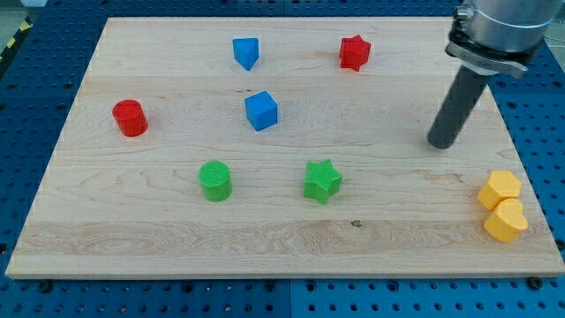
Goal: Push green star right bottom into green circle
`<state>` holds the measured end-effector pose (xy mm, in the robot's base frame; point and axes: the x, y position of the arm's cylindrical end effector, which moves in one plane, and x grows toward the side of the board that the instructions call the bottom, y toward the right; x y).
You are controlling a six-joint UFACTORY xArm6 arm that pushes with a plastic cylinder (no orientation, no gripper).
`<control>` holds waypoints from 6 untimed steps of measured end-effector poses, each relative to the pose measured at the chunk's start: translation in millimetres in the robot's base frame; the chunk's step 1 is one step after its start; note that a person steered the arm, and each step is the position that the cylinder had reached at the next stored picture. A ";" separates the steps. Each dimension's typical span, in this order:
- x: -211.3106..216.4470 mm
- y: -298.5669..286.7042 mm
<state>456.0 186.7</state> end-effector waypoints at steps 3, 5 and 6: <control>36.7 -54.3; 44.8 -55.5; 60.4 -63.3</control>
